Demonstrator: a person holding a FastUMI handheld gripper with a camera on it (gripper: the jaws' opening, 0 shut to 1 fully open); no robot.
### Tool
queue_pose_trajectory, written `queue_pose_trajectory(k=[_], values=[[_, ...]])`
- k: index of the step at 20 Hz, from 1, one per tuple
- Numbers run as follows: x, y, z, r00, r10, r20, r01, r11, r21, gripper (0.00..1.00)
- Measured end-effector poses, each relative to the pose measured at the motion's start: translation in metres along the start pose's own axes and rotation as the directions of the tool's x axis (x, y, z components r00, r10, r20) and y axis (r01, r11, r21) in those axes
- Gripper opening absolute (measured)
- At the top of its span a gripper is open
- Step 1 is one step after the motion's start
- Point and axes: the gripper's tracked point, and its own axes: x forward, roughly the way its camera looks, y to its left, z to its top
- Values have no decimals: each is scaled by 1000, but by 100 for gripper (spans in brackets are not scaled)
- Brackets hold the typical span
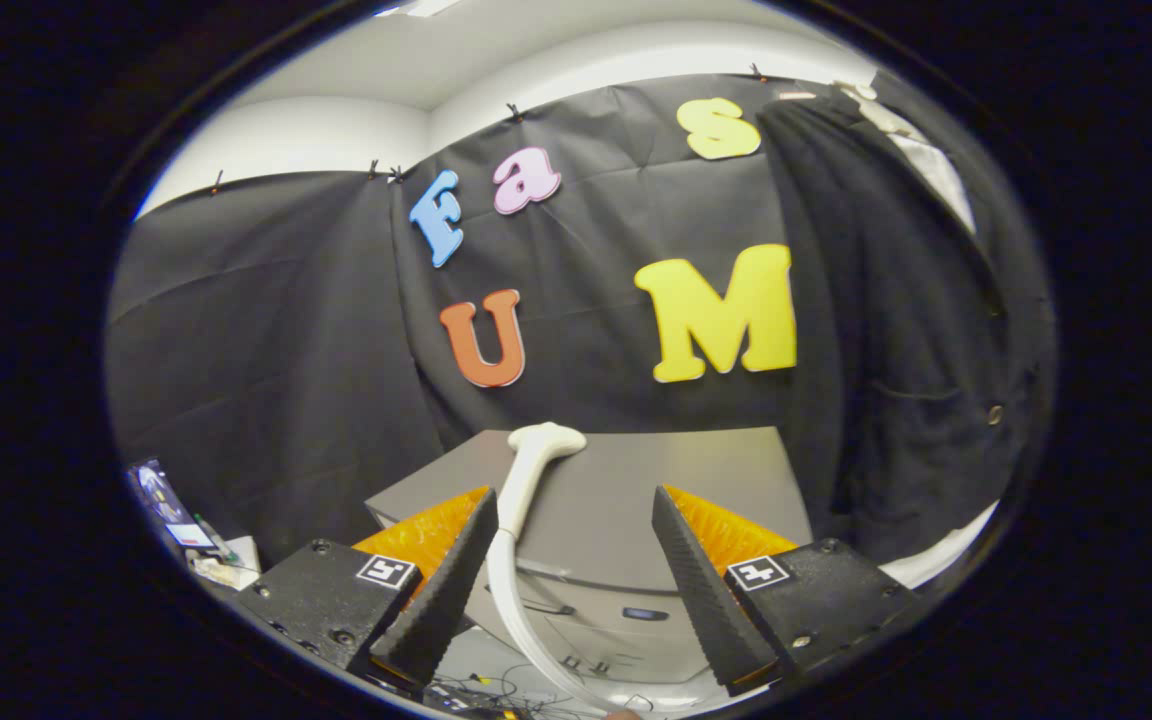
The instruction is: Iron the clothes twice with a garment steamer, once on the left side and once on the right side.
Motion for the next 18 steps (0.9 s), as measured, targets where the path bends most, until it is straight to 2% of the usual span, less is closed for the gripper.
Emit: queue_pose_trajectory(k=[6,9,12,18], values=[[89,37,20,980,156,-124,-154,988,27,94],[128,48,24,966,178,-185,-177,984,22,93],[156,58,10,940,194,-279,-195,980,25,92],[199,36,-22,904,47,-425,-71,997,-41,87]])
